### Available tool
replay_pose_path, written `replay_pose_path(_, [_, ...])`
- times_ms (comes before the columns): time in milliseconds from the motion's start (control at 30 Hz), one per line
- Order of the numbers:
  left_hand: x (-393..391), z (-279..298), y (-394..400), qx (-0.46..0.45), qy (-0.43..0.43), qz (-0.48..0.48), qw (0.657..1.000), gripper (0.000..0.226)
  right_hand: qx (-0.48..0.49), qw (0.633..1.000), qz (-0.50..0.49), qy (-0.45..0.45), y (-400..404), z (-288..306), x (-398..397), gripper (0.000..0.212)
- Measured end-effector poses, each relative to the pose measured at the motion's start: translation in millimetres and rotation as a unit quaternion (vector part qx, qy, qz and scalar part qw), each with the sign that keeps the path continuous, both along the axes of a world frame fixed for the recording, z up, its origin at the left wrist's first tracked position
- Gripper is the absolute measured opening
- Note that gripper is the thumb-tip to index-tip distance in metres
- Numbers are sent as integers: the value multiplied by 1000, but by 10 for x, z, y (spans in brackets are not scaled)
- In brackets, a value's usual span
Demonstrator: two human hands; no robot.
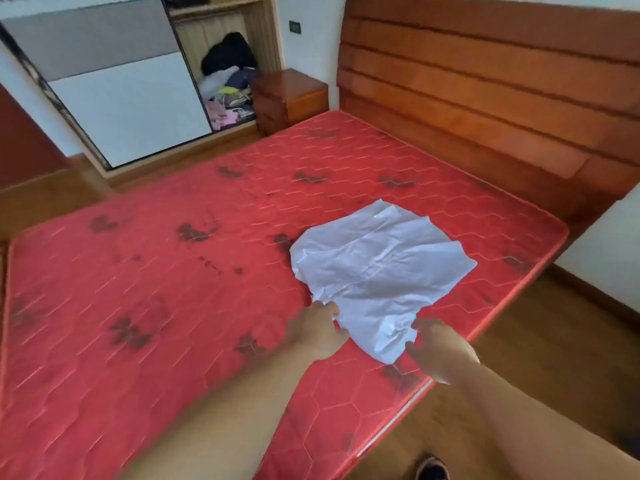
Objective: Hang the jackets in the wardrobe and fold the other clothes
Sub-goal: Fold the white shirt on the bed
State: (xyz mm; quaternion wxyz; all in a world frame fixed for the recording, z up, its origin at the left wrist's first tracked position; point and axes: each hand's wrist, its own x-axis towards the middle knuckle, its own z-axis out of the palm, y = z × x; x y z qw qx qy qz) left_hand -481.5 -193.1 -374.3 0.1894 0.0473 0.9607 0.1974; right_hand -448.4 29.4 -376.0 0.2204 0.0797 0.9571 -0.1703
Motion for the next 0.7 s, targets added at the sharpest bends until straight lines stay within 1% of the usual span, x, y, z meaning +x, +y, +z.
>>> replay_pose_path(100, [-219, -400, 320, -21, -34, 38, 998, 39, -26, 996, 34, -74, 142, -564, -410, 54])
replay_pose_path(167, [-336, -689, 467, -25, -67, 59, 996, 40, -33, 993, 53, -102, 191, -863, -556, 59])
replay_pose_path(267, [-545, -1065, 623, -27, -100, 78, 992, 47, -33, 988, 78, -133, 217, -1173, -813, 62])
replay_pose_path(367, [-757, -1545, 642, -21, -132, 121, 984, 54, -56, 985, 91, -135, 184, -1497, -950, 67])
replay_pose_path(400, [-831, -1714, 641, -6, -145, 145, 979, 59, -61, 984, 93, -137, 179, -1605, -988, 70])
replay_pose_path(433, [-900, -1888, 645, 30, -164, 183, 969, 64, -63, 985, 87, -138, 194, -1753, -1017, 74])
replay_pose_path(467, [-962, -2041, 662, 87, -182, 239, 950, 70, -66, 986, 73, -136, 215, -1884, -1048, 78])
replay_pose_path(500, [-1016, -2185, 694, 153, -198, 306, 919, 73, -74, 987, 46, -137, 241, -2045, -1085, 83])
replay_pose_path(533, [-1078, -2330, 740, 217, -212, 375, 876, 73, -83, 987, 6, -141, 249, -2175, -1128, 89])
replay_pose_path(567, [-1145, -2449, 785, 275, -226, 436, 826, 72, -100, 982, -52, -149, 250, -2314, -1177, 96])
replay_pose_path(633, [-1255, -2688, 859, 362, -254, 518, 732, 68, -147, 956, -195, -160, 201, -2559, -1245, 105])
replay_pose_path(667, [-1291, -2764, 891, 392, -264, 541, 696, 61, -175, 935, -262, -162, 162, -2646, -1271, 105])
replay_pose_path(700, [-1325, -2836, 921, 412, -270, 553, 672, 51, -203, 914, -311, -162, 124, -2743, -1289, 105])
